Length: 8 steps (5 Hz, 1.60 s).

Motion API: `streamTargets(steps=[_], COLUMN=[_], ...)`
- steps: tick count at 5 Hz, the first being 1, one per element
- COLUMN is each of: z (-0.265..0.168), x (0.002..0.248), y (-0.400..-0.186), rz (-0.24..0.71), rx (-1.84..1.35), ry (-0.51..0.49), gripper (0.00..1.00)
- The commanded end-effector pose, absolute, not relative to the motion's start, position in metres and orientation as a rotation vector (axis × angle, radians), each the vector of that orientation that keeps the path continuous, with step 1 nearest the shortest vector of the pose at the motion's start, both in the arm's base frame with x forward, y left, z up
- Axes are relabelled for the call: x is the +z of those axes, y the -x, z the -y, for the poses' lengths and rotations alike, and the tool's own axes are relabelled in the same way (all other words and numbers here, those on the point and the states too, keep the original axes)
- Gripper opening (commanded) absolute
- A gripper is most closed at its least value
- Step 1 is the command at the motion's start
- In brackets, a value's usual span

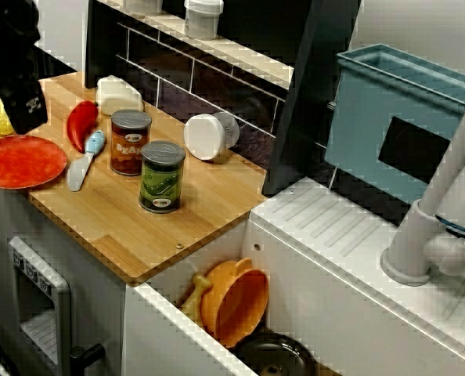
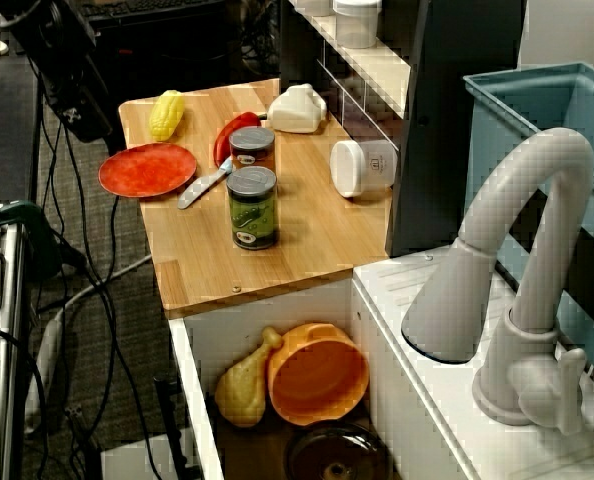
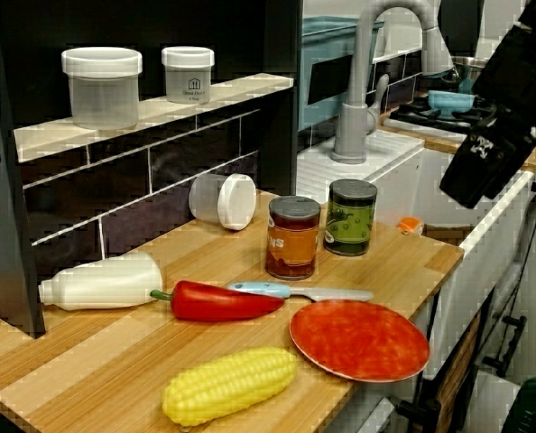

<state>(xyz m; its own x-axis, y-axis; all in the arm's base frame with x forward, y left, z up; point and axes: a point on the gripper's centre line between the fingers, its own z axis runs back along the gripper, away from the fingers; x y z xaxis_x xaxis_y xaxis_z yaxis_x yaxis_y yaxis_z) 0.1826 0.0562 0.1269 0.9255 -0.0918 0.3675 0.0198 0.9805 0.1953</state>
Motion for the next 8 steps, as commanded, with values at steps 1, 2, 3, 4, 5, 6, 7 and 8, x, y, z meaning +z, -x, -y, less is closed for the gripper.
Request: streamTargets(steps=[1, 2, 3, 4, 5, 6, 7, 8], z=[-0.079, -0.095, -0.119, -0.136, -0.148, -0.159, -0.17, -0.188], x=[0.109, 0.105, 0.101, 0.099, 0.098, 0.096, 0.09, 0.08], y=[-0.198, -0.203, -0.204, -0.209, -0.217, -0.224, -0.233, -0.242], rz=[0.351, 0.329, 0.315, 0.296, 0.274, 0.271, 0.265, 0.284], rx=[-0.095, -0.079, -0.034, -0.01, 0.016, 0.049, 0.055, 0.021], ry=[-0.245, -0.275, -0.274, -0.282, -0.305, -0.315, -0.335, -0.373], gripper=[1.0, 1.0, 1.0, 1.0, 1.0, 1.0, 1.0, 1.0])
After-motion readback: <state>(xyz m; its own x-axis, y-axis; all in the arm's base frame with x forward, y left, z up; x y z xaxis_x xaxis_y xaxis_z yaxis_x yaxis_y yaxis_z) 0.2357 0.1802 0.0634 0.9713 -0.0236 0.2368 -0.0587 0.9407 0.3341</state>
